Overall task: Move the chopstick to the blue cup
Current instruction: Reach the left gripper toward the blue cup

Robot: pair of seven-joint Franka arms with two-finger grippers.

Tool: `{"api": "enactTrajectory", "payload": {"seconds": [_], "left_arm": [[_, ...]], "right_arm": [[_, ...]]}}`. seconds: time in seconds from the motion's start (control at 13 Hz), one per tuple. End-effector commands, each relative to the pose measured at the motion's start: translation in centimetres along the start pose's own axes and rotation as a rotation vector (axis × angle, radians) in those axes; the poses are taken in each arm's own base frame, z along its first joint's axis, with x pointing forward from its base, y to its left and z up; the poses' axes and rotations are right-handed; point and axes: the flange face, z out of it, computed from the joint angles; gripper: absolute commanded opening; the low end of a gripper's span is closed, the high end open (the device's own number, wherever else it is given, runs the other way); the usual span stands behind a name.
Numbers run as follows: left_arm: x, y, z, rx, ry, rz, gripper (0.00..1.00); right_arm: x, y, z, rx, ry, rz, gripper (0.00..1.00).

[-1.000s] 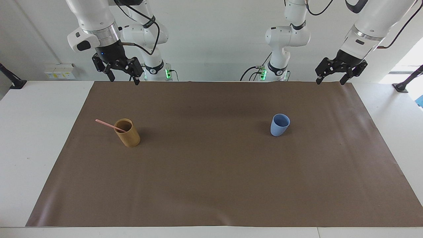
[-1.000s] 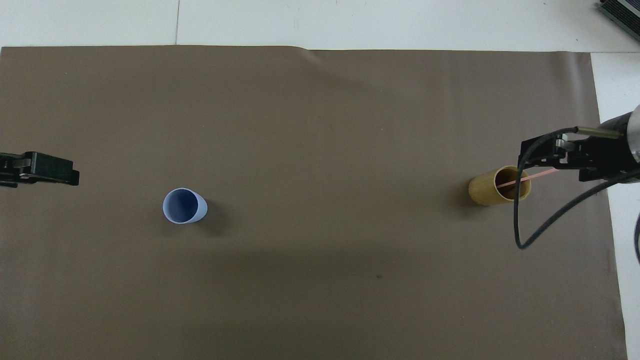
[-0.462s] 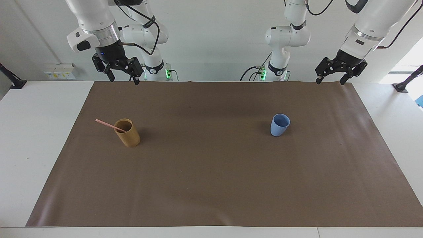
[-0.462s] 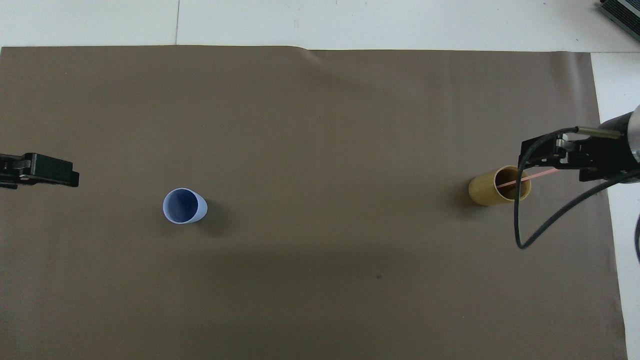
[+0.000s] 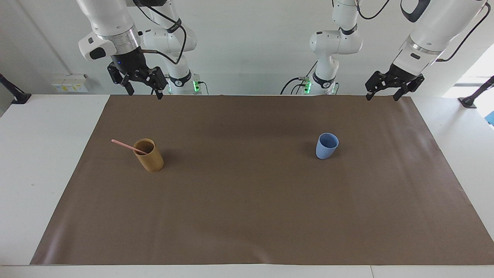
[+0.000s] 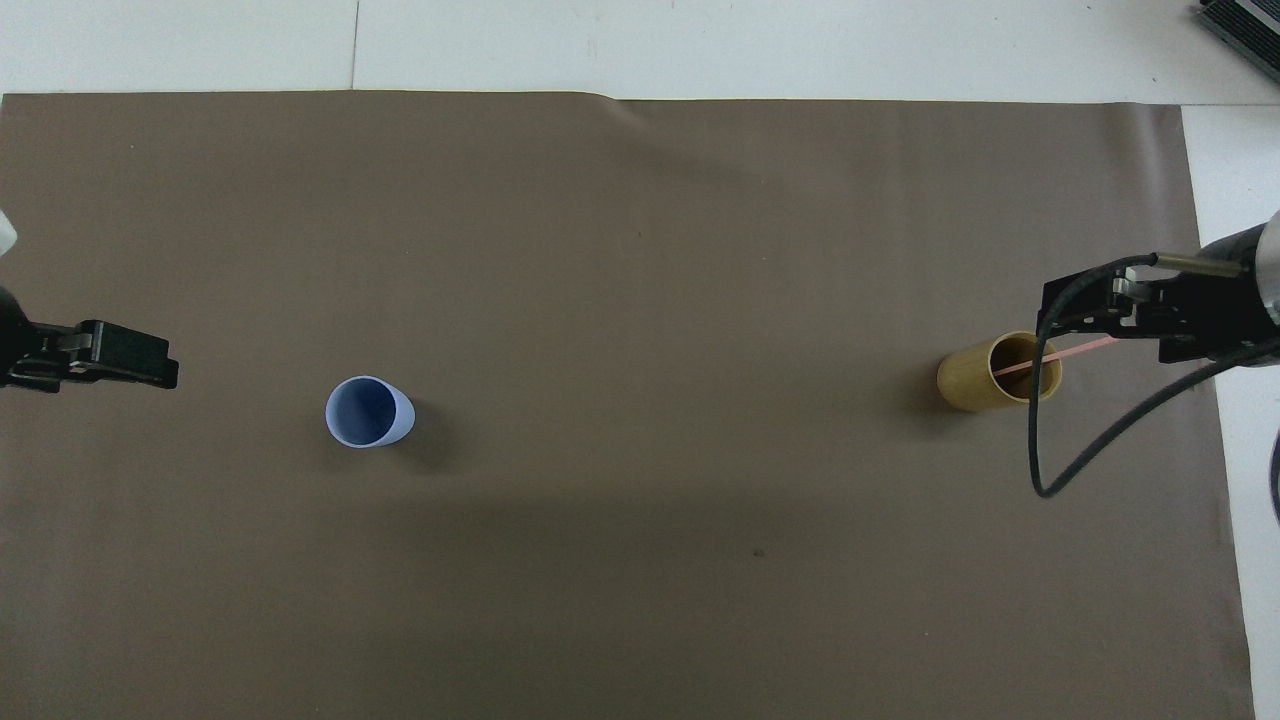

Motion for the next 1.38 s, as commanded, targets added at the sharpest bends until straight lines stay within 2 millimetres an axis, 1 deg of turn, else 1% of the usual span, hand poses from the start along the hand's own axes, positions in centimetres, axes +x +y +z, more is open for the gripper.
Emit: {"api": "enactTrajectory", "payload": {"seconds": [0.0, 0.08, 0.31, 0.46, 0.54, 0.69, 0.77, 0.85, 0.92, 1.0, 1.08, 1.15, 1.31], "left_arm": [[-0.1, 0.0, 3.6, 0.008, 0.002, 0.003, 1.0], [0.0, -0.1, 5.3, 0.009, -0.009, -0.002, 1.0], [0.5, -0.3, 8.9, 0.007, 0.014, -0.044, 1.0], [0.5, 0.1, 12.3, 0.004, 0.012, -0.071, 1.0], [0.4, 1.0, 14.1, 0.005, 0.021, -0.081, 1.0], [0.4, 1.2, 16.7, 0.003, 0.034, -0.101, 1.0], [0.7, 1.7, 18.3, 0.003, 0.02, -0.107, 1.0], [1.0, 2.7, 20.1, 0.006, 0.009, -0.132, 1.0], [1.2, 3.7, 21.6, 0.007, 0.014, -0.155, 1.0], [1.0, 4.2, 22.8, 0.008, 0.017, -0.157, 1.0], [0.5, 4.4, 23.5, 0.011, 0.006, -0.153, 1.0], [0.0, 4.9, 24.4, 0.015, -0.005, -0.141, 1.0], [-0.1, 5.0, 25.8, 0.014, 0.004, -0.124, 1.0]], "right_arm": [[0.1, 1.5, 0.1, 0.023, 0.004, 0.02, 1.0], [0.1, 1.7, 0.1, 0.023, 0.004, 0.024, 1.0], [0.1, 1.7, 0.1, 0.023, 0.004, 0.029, 1.0], [0.1, 1.7, 0.1, 0.023, 0.004, 0.029, 1.0], [0.1, 1.7, 0.1, 0.023, 0.004, 0.027, 1.0], [0.1, 1.7, 0.1, 0.023, 0.004, 0.029, 1.0], [0.1, 1.7, 0.1, 0.023, 0.004, 0.029, 1.0], [0.1, 1.7, 0.1, 0.023, 0.004, 0.026, 1.0], [0.1, 1.7, 0.1, 0.023, 0.004, 0.023, 1.0], [0.1, 1.7, 0.1, 0.023, 0.004, 0.024, 1.0], [0.1, 1.8, 0.1, 0.023, 0.004, 0.024, 1.0], [0.1, 1.8, 0.1, 0.023, 0.004, 0.024, 1.0], [0.2, 2.3, 0.1, 0.023, 0.005, 0.032, 1.0]]}}
